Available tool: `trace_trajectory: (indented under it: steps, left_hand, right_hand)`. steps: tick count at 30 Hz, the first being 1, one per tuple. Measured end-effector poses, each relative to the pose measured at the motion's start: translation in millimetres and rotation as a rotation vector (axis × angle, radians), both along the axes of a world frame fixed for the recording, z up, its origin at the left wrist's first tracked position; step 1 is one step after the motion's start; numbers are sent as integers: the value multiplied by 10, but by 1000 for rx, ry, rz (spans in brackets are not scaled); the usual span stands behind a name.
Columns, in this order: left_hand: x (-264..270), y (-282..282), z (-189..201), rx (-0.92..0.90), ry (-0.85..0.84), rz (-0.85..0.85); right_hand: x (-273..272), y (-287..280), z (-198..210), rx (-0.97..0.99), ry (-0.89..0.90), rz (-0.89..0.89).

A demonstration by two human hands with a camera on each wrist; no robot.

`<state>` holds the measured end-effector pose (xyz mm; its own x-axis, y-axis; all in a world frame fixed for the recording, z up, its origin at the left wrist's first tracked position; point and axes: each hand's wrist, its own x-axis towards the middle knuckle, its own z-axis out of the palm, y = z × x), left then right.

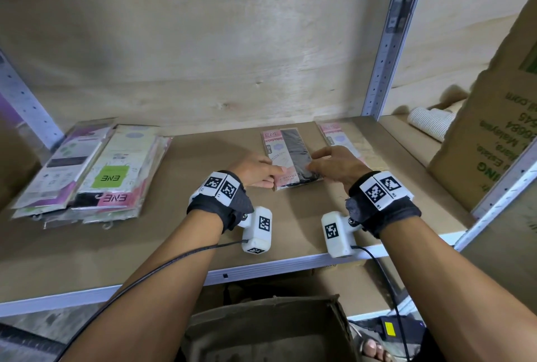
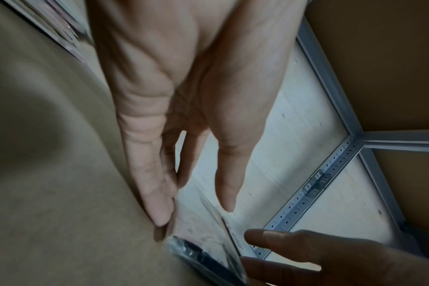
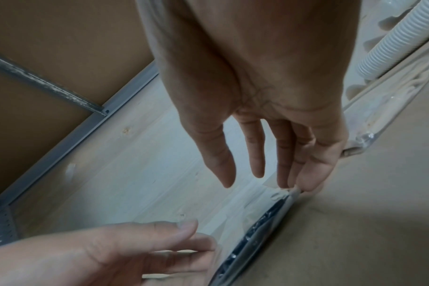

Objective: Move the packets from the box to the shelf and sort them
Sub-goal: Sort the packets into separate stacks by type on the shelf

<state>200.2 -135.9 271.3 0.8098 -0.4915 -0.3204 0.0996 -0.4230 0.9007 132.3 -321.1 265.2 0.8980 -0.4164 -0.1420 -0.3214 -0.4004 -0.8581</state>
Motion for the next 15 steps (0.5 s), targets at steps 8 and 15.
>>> trace_trajectory:
  steps: [8, 15]
  left_hand:
    - [79, -146, -15, -9, 4, -4]
    - [98, -195, -8, -16, 2, -21]
  right_hand:
    - [70, -104, -4, -8, 17, -71]
    - [90, -159, -11, -9, 22, -81]
